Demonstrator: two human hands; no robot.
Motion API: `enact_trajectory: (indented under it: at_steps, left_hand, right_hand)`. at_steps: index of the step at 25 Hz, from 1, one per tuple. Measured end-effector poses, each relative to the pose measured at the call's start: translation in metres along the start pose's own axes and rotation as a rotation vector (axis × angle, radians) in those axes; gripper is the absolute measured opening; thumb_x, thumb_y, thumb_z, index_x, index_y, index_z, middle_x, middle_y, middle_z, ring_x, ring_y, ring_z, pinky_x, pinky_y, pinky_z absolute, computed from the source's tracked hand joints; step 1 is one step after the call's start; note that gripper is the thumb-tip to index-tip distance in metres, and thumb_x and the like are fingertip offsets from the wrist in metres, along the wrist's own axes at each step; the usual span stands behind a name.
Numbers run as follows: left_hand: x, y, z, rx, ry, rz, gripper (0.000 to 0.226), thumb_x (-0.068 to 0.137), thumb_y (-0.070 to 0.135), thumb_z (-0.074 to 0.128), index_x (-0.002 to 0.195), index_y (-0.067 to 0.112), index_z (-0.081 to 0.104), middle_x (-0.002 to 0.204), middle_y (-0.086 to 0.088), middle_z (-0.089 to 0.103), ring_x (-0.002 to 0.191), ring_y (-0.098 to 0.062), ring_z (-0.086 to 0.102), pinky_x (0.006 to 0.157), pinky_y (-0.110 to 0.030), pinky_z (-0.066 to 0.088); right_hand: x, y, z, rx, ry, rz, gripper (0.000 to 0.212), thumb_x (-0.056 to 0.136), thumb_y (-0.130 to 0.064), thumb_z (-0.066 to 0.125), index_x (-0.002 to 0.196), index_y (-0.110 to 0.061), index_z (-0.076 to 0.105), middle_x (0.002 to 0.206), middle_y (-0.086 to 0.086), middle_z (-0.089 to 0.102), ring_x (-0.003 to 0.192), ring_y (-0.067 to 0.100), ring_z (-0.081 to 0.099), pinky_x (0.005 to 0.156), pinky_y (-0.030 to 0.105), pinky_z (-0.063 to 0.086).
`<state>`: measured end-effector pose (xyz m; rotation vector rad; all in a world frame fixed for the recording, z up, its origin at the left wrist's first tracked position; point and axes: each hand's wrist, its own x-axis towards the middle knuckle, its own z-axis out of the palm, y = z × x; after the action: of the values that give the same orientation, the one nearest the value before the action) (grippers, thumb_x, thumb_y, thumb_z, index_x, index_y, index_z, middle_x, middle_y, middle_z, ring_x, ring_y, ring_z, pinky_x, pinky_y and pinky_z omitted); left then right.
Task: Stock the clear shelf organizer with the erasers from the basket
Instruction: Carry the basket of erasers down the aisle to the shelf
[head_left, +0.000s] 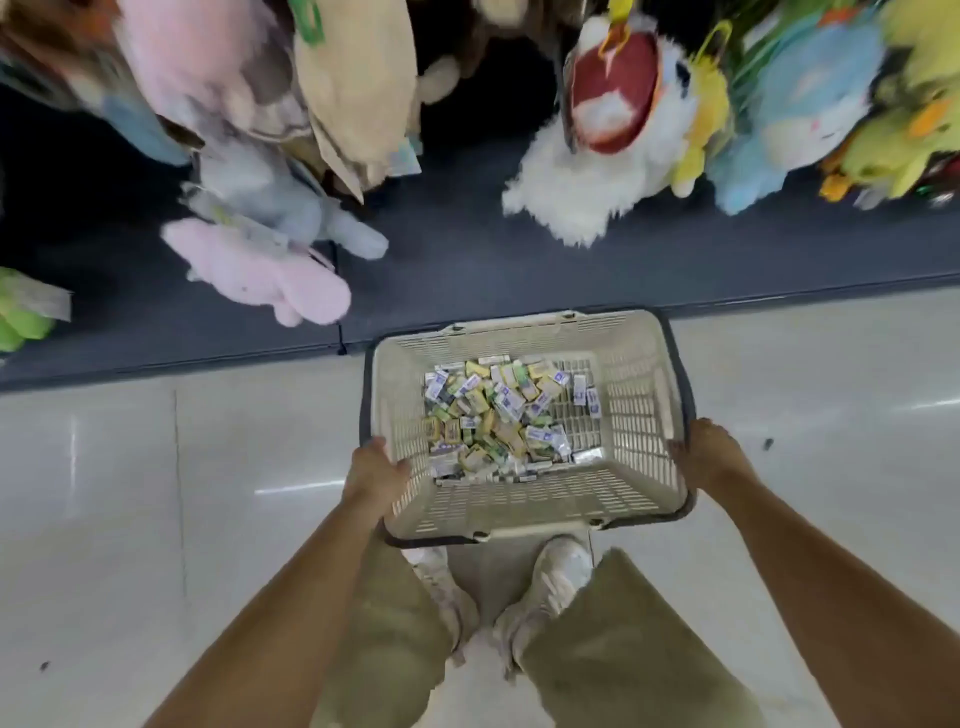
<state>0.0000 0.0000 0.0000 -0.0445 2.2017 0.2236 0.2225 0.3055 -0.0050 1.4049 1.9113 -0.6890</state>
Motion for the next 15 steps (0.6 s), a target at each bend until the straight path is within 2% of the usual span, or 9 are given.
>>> enact_trajectory:
  at_steps: [3, 6, 7, 9, 11, 12, 15]
  left_hand:
    - [0.022, 0.000, 0.015, -0.073, 0.132, -0.085, 0.072, 0.082, 0.018, 0.067, 0.139, 0.000, 0.026, 0.140, -0.022, 0.033, 0.125, -0.037, 0.042, 0.103, -0.042, 0.038]
    - [0.042, -0.006, 0.025, -0.233, 0.140, -0.157, 0.077, 0.078, 0.011, 0.070, 0.139, 0.001, 0.024, 0.138, -0.022, 0.039, 0.122, -0.039, 0.045, 0.099, -0.044, 0.042]
    - [0.049, -0.008, 0.026, -0.280, 0.150, -0.177, 0.070, 0.077, 0.009, 0.068, 0.135, -0.001, 0.031, 0.132, -0.023, 0.046, 0.116, -0.039, 0.051, 0.092, -0.041, 0.047]
    - [0.060, -0.011, 0.020, -0.347, 0.186, -0.202, 0.042, 0.076, 0.006, 0.064, 0.114, -0.004, 0.049, 0.109, -0.023, 0.060, 0.091, -0.037, 0.062, 0.075, -0.038, 0.051]
    - [0.067, -0.011, 0.015, -0.387, 0.198, -0.220, 0.014, 0.079, 0.004, 0.059, 0.092, -0.001, 0.054, 0.088, -0.021, 0.060, 0.067, -0.032, 0.059, 0.062, -0.032, 0.046]
    - [0.070, -0.012, 0.014, -0.375, 0.204, -0.218, 0.010, 0.082, 0.004, 0.057, 0.090, 0.000, 0.053, 0.085, -0.020, 0.058, 0.065, -0.031, 0.058, 0.059, -0.030, 0.044]
    - [0.071, -0.016, 0.014, -0.284, 0.279, -0.197, 0.024, 0.088, 0.008, 0.049, 0.108, -0.003, 0.056, 0.096, -0.023, 0.061, 0.087, -0.038, 0.060, 0.070, -0.035, 0.044]
  right_hand:
    - [0.024, -0.001, 0.016, 0.141, 0.071, 0.061, 0.052, 0.089, -0.023, 0.055, 0.129, 0.002, 0.034, 0.125, 0.027, 0.047, 0.113, 0.043, 0.050, 0.090, 0.042, 0.043]
    - [0.042, -0.002, 0.024, 0.256, 0.058, 0.098, 0.050, 0.086, -0.022, 0.061, 0.125, 0.001, 0.037, 0.117, 0.025, 0.055, 0.105, 0.041, 0.055, 0.080, 0.039, 0.043]
    - [0.049, -0.001, 0.023, 0.313, 0.061, 0.114, 0.048, 0.085, -0.021, 0.062, 0.122, 0.001, 0.042, 0.112, 0.024, 0.058, 0.099, 0.039, 0.057, 0.076, 0.037, 0.042]
    - [0.060, 0.000, 0.018, 0.437, 0.070, 0.147, 0.038, 0.083, -0.020, 0.064, 0.113, 0.001, 0.053, 0.098, 0.020, 0.062, 0.083, 0.033, 0.058, 0.070, 0.035, 0.043]
    - [0.065, 0.001, 0.016, 0.555, 0.081, 0.176, 0.028, 0.084, -0.019, 0.063, 0.105, -0.002, 0.059, 0.085, 0.014, 0.061, 0.073, 0.028, 0.056, 0.067, 0.035, 0.046]
    - [0.067, 0.003, 0.016, 0.571, 0.101, 0.179, 0.025, 0.085, -0.019, 0.061, 0.103, -0.002, 0.061, 0.082, 0.014, 0.061, 0.071, 0.028, 0.055, 0.067, 0.036, 0.047]
    - [0.064, 0.006, 0.017, 0.422, 0.226, 0.157, 0.024, 0.088, -0.020, 0.051, 0.100, -0.006, 0.065, 0.081, 0.016, 0.061, 0.078, 0.035, 0.058, 0.067, 0.035, 0.046]
